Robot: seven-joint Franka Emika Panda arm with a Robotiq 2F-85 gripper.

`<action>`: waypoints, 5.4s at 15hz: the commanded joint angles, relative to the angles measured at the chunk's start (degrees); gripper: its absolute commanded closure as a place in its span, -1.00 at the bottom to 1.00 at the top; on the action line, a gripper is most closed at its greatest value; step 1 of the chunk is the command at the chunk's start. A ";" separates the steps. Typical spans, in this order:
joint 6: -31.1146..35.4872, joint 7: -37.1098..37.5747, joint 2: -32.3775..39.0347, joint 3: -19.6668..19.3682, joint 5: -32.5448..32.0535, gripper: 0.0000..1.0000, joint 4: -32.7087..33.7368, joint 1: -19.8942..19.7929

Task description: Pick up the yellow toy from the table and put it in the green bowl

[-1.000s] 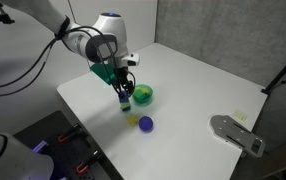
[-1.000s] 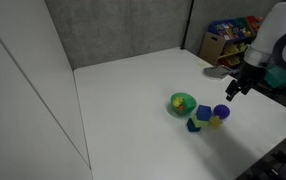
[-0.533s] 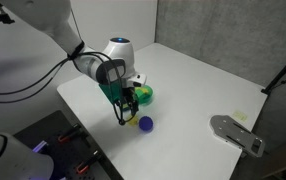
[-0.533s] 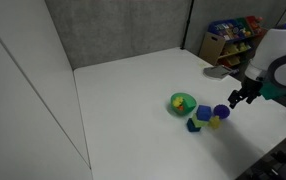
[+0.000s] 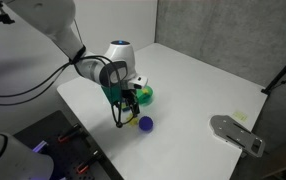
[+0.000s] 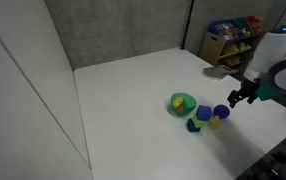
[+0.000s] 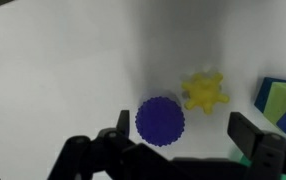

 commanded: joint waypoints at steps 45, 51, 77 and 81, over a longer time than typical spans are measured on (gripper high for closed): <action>7.53 1.50 20.17 -7.20 16.89 0.76 24.10 12.15; 9.51 5.37 24.74 -9.46 13.14 0.76 30.56 17.14; 11.09 1.68 21.66 -11.68 13.20 -1.00 27.81 24.04; 8.62 0.41 14.60 -9.07 12.52 -1.00 23.43 20.42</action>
